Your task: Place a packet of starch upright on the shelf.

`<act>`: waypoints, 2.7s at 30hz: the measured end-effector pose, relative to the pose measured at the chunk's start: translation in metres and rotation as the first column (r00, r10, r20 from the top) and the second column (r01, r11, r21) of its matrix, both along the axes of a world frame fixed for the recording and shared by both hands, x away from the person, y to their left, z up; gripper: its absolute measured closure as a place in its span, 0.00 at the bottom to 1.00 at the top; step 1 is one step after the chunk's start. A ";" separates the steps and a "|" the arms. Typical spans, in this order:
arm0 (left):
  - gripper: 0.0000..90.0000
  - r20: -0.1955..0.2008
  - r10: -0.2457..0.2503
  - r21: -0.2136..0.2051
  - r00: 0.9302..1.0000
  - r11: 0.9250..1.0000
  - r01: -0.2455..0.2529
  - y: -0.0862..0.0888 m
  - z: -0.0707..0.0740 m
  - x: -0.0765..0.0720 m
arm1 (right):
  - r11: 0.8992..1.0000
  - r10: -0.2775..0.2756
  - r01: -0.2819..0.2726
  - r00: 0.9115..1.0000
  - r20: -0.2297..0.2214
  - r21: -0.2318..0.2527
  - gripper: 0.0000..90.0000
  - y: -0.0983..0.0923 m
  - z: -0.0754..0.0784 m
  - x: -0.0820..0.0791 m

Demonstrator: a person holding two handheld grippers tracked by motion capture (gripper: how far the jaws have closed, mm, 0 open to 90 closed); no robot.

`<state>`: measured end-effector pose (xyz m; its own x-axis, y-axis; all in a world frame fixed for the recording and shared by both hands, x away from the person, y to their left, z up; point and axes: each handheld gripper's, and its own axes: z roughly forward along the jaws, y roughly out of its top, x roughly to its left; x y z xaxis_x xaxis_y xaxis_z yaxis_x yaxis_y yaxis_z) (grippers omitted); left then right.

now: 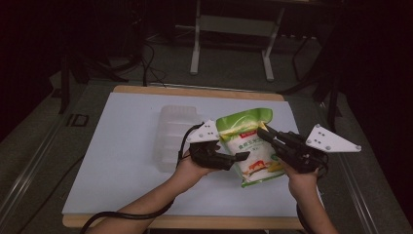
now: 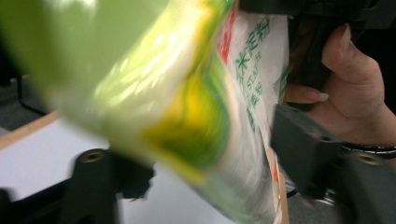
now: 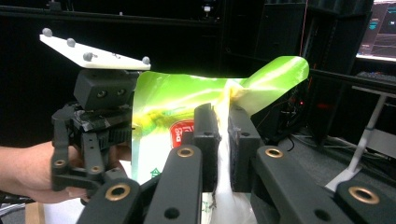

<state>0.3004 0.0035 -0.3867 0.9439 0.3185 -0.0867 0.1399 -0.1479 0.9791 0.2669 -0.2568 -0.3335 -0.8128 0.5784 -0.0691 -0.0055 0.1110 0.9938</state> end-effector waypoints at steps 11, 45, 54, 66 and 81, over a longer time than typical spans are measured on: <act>0.75 -0.003 -0.041 0.013 0.999 0.999 0.041 -0.001 -0.003 0.006 | 1.000 -0.006 0.006 1.000 0.005 -0.005 0.94 0.003 -0.006 -0.001; 0.85 0.090 -0.079 0.192 0.993 0.980 0.061 0.046 0.015 0.027 | 0.996 -0.012 0.014 1.000 -0.026 0.085 0.40 -0.017 -0.010 0.001; 0.84 0.122 -0.075 0.224 0.990 0.974 0.046 0.080 0.029 0.046 | 0.998 0.003 0.003 0.995 -0.099 0.065 0.14 -0.027 -0.029 0.008; 0.84 0.190 -0.034 0.244 0.981 0.970 -0.014 0.131 0.036 0.074 | 0.998 0.018 -0.011 0.992 -0.127 0.057 0.15 -0.035 -0.043 0.011; 0.84 0.273 -0.077 0.287 0.959 0.958 -0.005 0.183 0.036 0.112 | 0.998 0.031 -0.021 0.984 -0.174 0.054 0.16 -0.041 -0.055 0.013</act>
<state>0.4119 0.1865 -0.3509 0.9281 0.2565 0.2698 -0.1431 -0.4231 0.8947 0.2794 -0.2976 -0.3883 -0.8245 0.5561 0.1049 0.1666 0.0614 0.9841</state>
